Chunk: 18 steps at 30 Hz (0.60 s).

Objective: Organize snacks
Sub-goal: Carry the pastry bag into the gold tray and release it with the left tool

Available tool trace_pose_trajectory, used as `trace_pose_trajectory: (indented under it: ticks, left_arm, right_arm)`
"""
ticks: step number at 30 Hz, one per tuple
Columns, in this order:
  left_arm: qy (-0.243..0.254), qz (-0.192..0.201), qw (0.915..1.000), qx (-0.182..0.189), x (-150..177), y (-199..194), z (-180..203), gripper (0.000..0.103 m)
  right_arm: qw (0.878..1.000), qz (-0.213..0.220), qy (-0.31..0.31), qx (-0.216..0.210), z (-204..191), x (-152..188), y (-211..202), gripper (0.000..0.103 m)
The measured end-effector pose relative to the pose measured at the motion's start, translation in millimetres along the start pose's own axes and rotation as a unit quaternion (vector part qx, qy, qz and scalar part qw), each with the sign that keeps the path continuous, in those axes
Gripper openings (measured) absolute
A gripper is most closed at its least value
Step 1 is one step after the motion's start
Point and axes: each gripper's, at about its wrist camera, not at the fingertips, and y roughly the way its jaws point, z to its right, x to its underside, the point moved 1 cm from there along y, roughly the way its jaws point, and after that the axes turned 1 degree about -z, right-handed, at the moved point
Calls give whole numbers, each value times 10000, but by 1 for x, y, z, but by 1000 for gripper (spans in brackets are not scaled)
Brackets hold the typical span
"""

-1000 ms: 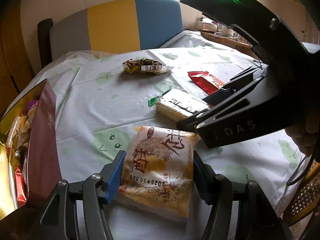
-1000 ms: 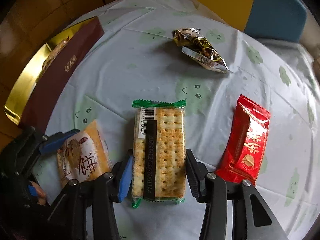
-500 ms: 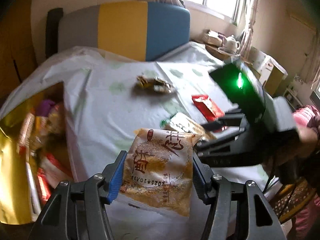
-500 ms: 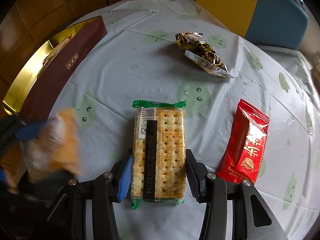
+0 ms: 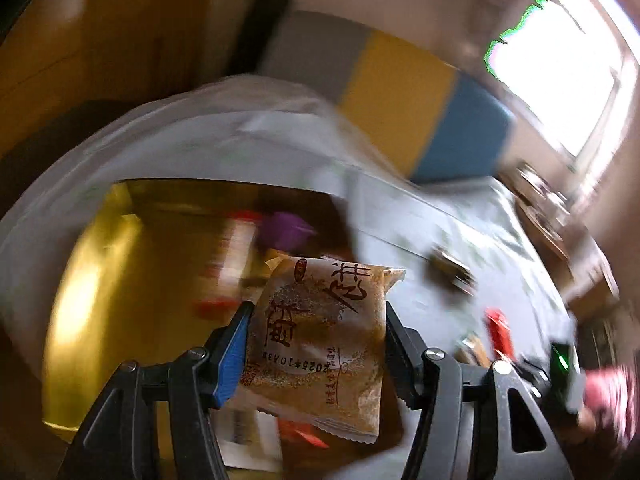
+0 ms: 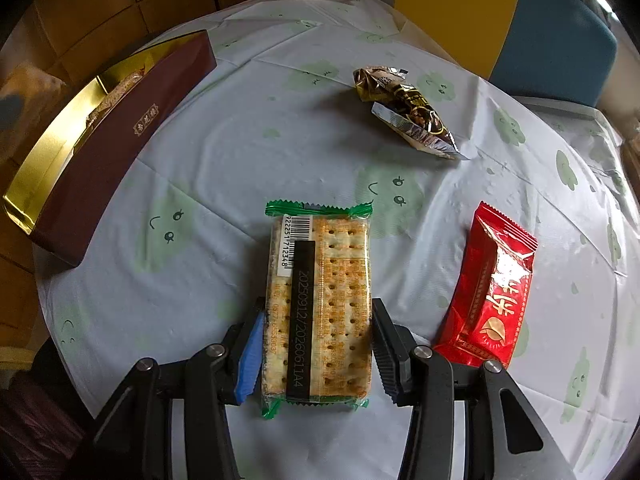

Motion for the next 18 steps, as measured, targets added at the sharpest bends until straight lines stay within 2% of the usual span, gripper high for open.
trace_pose_trajectory:
  ticks: [4, 6, 8, 12, 15, 17, 18]
  left_arm:
    - [-655, -272, 9958, -585, -25, 21, -58, 61]
    - [-886, -365, 9939, -550, -31, 31, -73, 61]
    - [-1155, -444, 9901, -669, -39, 45, -87, 61]
    - [-1171, -582, 9870, -936, -57, 79, -92, 61]
    - [-1244, -756, 9846, -973, -66, 106, -96, 61]
    - [-962, -898, 9863, -997, -69, 124, -95, 64]
    - [-928, -956, 9844, -1153, -68, 130, -95, 64]
  right_arm:
    - [10000, 2, -14, 32, -1, 0, 0, 49]
    - [10000, 0, -20, 46, -1, 0, 0, 49]
    - [10000, 1, -29, 61, -2, 0, 0, 49]
    - [10000, 5, -33, 75, -2, 0, 0, 49]
    - [10000, 4, -16, 51, -2, 0, 0, 49]
    - [10000, 4, -6, 45, -2, 0, 0, 49]
    - [10000, 6, -14, 48, -1, 0, -1, 49]
